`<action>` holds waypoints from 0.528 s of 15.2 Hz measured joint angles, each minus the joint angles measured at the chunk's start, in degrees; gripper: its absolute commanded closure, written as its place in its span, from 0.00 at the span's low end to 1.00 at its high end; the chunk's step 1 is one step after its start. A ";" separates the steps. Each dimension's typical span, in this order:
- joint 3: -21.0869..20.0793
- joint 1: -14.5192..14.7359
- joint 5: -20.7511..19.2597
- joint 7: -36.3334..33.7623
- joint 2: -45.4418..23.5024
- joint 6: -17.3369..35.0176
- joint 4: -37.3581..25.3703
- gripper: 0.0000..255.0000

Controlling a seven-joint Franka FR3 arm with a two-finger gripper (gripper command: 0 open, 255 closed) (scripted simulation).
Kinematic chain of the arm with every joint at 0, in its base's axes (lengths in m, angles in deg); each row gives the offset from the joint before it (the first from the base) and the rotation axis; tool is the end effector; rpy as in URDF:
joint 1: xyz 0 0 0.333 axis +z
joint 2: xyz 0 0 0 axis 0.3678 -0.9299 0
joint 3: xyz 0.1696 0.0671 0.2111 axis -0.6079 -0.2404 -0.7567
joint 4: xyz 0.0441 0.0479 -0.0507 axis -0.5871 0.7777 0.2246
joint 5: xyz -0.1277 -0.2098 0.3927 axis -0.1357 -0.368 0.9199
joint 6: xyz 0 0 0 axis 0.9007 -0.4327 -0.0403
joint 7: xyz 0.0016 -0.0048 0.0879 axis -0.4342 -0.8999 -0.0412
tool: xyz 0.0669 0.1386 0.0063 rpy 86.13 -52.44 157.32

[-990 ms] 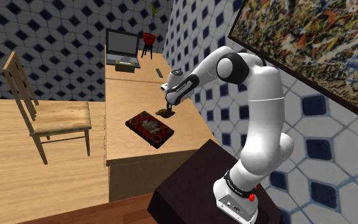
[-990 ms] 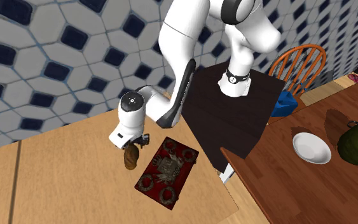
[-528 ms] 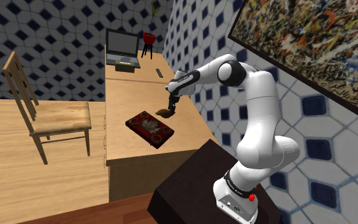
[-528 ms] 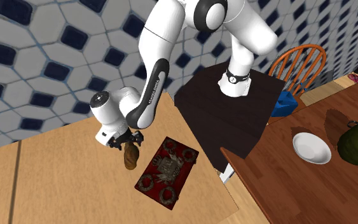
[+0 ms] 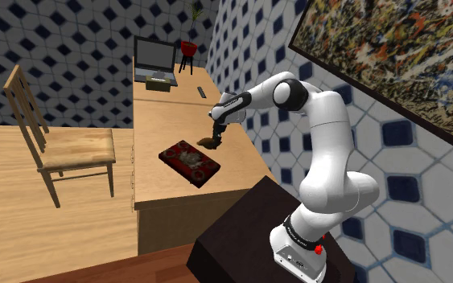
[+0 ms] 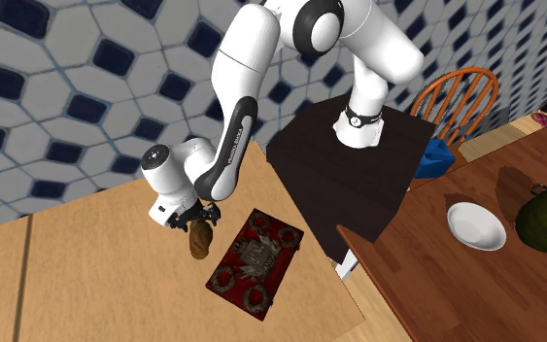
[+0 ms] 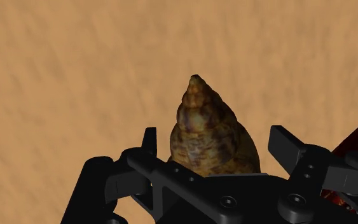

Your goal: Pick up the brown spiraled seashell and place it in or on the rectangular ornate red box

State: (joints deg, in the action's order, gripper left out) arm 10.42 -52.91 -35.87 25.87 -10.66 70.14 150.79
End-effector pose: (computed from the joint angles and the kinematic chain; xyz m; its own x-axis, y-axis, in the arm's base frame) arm 0.6367 -0.2517 -0.0306 0.6950 0.7184 0.0300 0.7180 -0.6913 -0.0806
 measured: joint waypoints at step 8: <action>0.03 -0.03 -0.01 0.01 0.01 -0.04 0.01 1.00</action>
State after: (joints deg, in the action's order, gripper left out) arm 10.46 -52.93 -35.88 25.88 -10.64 70.10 150.81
